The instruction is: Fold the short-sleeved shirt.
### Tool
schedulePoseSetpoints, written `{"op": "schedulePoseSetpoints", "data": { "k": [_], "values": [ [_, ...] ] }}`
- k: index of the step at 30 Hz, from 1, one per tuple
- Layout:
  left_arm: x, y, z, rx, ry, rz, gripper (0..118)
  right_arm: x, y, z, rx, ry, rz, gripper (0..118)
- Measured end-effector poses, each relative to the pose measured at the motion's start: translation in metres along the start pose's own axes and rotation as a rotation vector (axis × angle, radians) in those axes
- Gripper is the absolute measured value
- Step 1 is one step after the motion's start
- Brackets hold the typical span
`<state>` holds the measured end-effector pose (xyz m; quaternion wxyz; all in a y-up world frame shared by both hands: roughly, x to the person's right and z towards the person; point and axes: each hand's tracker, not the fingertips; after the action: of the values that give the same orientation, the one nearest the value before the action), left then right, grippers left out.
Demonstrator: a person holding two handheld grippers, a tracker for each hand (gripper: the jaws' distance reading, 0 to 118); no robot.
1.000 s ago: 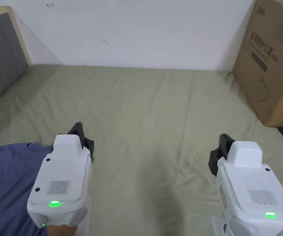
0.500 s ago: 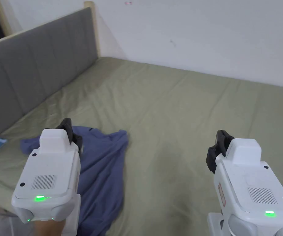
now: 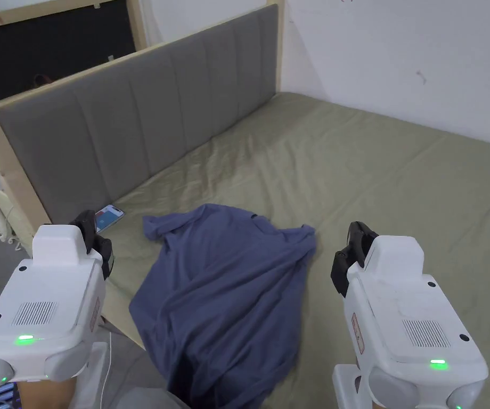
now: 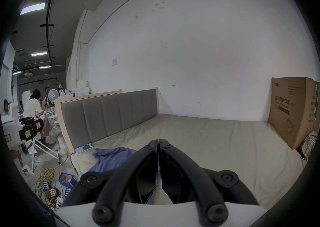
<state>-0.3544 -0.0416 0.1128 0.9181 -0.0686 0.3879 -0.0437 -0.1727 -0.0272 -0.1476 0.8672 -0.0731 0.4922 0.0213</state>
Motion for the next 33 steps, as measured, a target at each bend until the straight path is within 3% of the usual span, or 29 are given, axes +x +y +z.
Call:
{"op": "schedulePoseSetpoints", "data": {
  "k": [7, 18, 19, 20, 21, 22, 23, 24, 30, 33],
  "values": [
    [0.008, -0.007, -0.025, -0.138, -0.14, -0.025, 0, 0.013, -0.001, -0.006, -0.01, -0.004, 0.012, 1],
    [0.058, -0.034, -0.127, -0.453, -0.42, -0.081, 3, 0.062, -0.008, 0.002, -0.045, -0.13, 0.026, 1],
    [0.063, -0.038, -0.138, -0.494, -0.42, -0.083, 11, 0.067, -0.008, 0.002, -0.049, -0.143, 0.03, 1],
    [0.066, -0.042, -0.148, -0.528, -0.432, -0.077, 27, 0.072, -0.009, 0.003, -0.051, -0.156, 0.036, 1],
    [0.069, -0.043, -0.156, -0.587, -0.462, -0.08, 62, 0.077, -0.01, 0.003, -0.054, -0.165, 0.037, 1],
    [0.073, -0.047, -0.165, -0.628, -0.485, -0.076, 87, 0.079, -0.011, 0.007, -0.058, -0.173, 0.037, 1],
    [0.078, -0.053, -0.175, -0.68, -0.496, -0.075, 107, 0.084, -0.012, 0.007, -0.067, -0.182, 0.032, 1],
    [0.081, -0.056, -0.179, -0.731, -0.512, -0.08, 117, 0.089, -0.013, 0.008, -0.076, -0.191, 0.026, 1],
    [0.101, -0.091, -0.205, -0.834, -0.5, -0.078, 116, 0.111, -0.026, 0.019, -0.113, -0.243, 0.019, 1],
    [0.112, -0.112, -0.214, -0.903, -0.497, -0.113, 101, 0.12, -0.034, 0.024, -0.148, -0.262, 0.01, 1]
  ]
}}
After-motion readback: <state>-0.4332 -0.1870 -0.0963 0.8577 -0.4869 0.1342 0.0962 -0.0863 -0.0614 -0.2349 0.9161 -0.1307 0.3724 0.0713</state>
